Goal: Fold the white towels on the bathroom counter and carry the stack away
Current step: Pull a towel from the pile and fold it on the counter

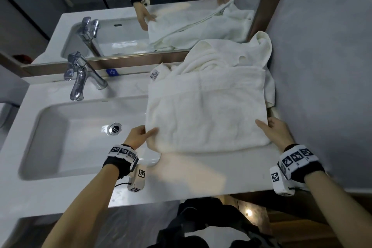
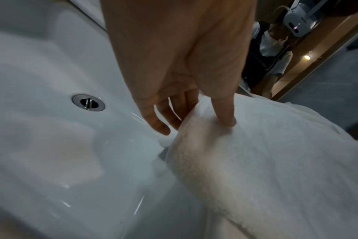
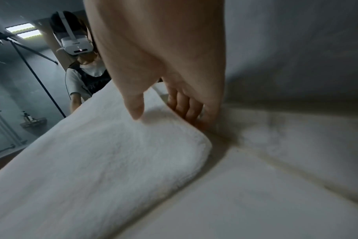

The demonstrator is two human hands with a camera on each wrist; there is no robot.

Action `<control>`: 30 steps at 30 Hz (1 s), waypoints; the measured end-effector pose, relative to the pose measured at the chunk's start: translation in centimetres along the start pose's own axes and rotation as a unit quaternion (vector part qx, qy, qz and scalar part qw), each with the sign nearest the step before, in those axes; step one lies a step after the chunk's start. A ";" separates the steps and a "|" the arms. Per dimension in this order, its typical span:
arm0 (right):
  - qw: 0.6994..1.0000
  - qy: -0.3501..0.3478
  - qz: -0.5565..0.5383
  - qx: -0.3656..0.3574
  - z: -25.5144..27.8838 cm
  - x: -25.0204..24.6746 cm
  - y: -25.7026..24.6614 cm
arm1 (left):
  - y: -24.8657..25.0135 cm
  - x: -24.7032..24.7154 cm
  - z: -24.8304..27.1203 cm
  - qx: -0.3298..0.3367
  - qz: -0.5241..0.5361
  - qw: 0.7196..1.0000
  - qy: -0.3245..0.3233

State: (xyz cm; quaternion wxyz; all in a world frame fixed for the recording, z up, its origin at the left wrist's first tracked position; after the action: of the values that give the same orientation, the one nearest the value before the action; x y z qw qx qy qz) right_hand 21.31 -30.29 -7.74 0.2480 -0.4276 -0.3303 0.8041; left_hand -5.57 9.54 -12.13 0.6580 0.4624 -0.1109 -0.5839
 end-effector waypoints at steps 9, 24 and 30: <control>0.988 0.080 0.035 -0.131 2.6 -1.8 -4.4 | 4.9 -1.9 2.3 0.146 -0.028 0.985 0.090; 0.993 -0.041 0.087 0.066 3.7 1.3 3.7 | -1.8 1.5 2.8 -0.059 -0.014 0.998 -0.030; 0.994 -0.056 0.067 0.065 5.6 2.2 5.5 | -3.7 3.1 5.8 -0.081 0.099 0.989 -0.072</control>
State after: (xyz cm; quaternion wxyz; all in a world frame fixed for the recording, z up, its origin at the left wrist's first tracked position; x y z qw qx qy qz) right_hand 14.78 -34.17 -10.62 0.2019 -0.3862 -0.2617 0.8611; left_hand -11.07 4.46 -12.95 0.7382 0.3511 -0.1557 -0.5546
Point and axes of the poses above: each hand's wrist, its own z-axis away from the middle knuckle, its own x-axis out of the palm, y = z × x, the point moved 9 cm from there along -z, towards the middle knuckle, and after that the axes turned 6 degrees about -y, right-handed, at the moved point
